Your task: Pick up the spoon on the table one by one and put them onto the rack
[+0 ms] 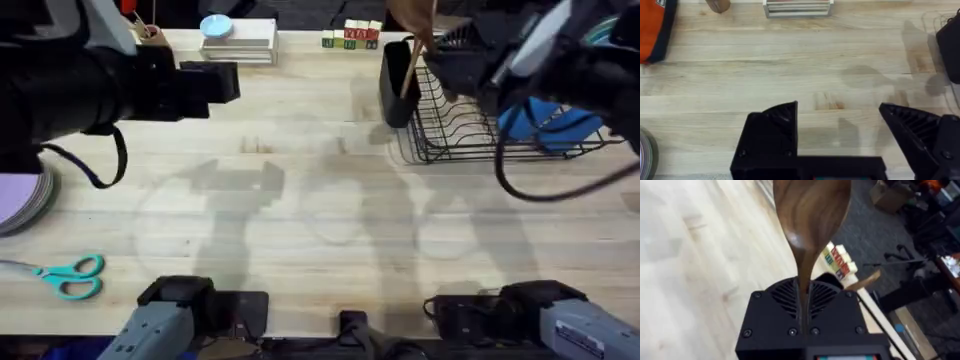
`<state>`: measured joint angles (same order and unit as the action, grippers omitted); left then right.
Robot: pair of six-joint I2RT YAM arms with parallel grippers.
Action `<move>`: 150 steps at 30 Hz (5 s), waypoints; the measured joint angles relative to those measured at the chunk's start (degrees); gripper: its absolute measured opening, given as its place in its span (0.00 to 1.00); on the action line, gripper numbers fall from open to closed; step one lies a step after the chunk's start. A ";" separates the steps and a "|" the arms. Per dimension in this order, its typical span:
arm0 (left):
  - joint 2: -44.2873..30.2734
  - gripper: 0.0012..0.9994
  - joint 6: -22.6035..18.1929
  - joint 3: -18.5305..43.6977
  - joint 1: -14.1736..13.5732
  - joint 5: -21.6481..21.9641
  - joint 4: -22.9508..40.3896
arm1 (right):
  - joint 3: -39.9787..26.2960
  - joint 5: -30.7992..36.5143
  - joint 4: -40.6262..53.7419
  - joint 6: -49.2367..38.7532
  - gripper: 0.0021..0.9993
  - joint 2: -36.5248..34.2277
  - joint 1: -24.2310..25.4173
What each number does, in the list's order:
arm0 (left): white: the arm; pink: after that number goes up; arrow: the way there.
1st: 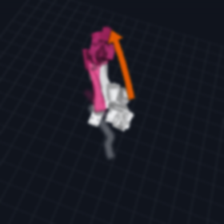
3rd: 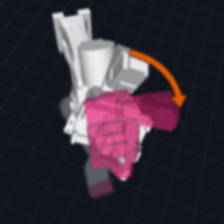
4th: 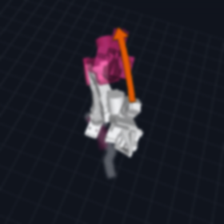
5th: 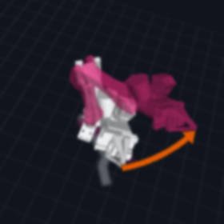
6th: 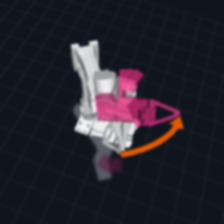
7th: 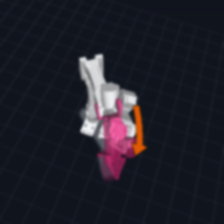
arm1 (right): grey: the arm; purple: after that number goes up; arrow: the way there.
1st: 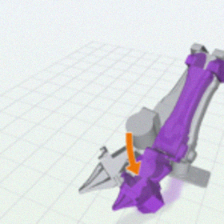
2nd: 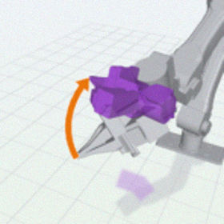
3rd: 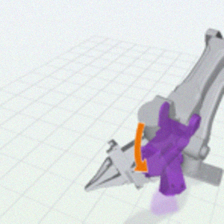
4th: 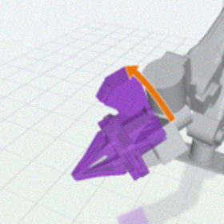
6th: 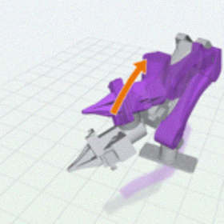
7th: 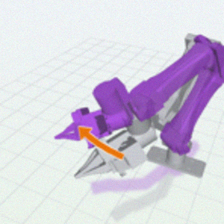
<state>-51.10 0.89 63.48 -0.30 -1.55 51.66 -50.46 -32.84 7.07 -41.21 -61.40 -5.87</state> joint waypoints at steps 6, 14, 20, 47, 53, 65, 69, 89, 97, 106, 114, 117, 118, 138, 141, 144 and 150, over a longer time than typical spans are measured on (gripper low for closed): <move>0.00 1.00 0.00 0.00 0.00 -0.01 0.02 | 0.00 -0.24 -11.69 4.82 0.03 -5.18 -0.50; -0.01 0.99 0.00 0.00 0.00 0.00 0.00 | 0.00 -0.25 -22.93 13.39 0.03 -10.75 -0.50; 0.01 0.99 0.00 0.00 0.00 -0.01 0.00 | 0.00 -0.26 -26.40 20.02 0.03 -14.14 -0.50; 0.01 0.99 0.00 0.02 0.00 -0.01 0.00 | -0.07 -0.22 -24.98 23.43 0.03 -20.85 -0.50; -0.01 0.99 0.00 0.00 0.00 -0.01 0.01 | -0.07 -0.20 -19.49 22.47 0.03 -22.26 -0.50; 0.01 0.99 0.00 0.00 0.00 -0.01 0.00 | -0.07 1.34 -16.56 19.74 0.03 -22.62 -0.50; 0.00 0.99 0.00 0.00 0.00 0.01 0.02 | -0.07 1.75 -14.48 18.94 0.03 -22.62 -0.50; 0.00 0.99 0.00 0.00 0.00 0.01 0.00 | -0.09 1.95 -16.84 17.60 0.86 -22.62 -0.50; 0.01 0.99 0.00 0.00 0.00 -0.01 0.00 | -0.09 1.92 -17.24 17.38 0.99 -22.55 -0.50; 0.01 0.99 0.00 0.00 0.00 0.00 0.01 | -0.09 1.96 -17.21 20.52 1.00 -13.00 -0.50; -0.01 0.99 0.00 0.00 0.00 0.00 0.00 | -0.09 3.05 -9.54 25.46 1.00 -8.04 -0.50; -0.01 0.99 0.00 0.00 0.00 -0.01 0.02 | -0.09 8.25 -2.92 26.30 1.00 -3.46 -0.50; -0.01 0.99 0.00 0.01 0.00 0.01 -0.02 | -0.09 9.55 -1.62 26.43 1.00 -2.16 -0.50; -0.01 0.99 0.00 0.00 0.00 -0.01 -0.92 | -0.09 46.23 22.33 35.02 1.00 20.49 -0.50; -0.01 0.99 0.00 0.00 0.00 -0.01 -0.92 | -0.09 48.73 23.84 35.06 1.00 20.59 -0.50; -0.01 0.99 0.00 0.00 0.00 -0.01 -0.92 | -0.09 49.15 23.83 35.06 1.00 20.58 -0.50; -0.01 0.99 0.00 0.00 0.00 -0.01 -0.92 | -0.09 49.55 23.87 35.06 1.00 20.59 -0.50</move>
<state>-51.11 0.89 63.48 -0.30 -1.56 50.74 -50.54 16.71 30.94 -6.15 -40.82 -6.37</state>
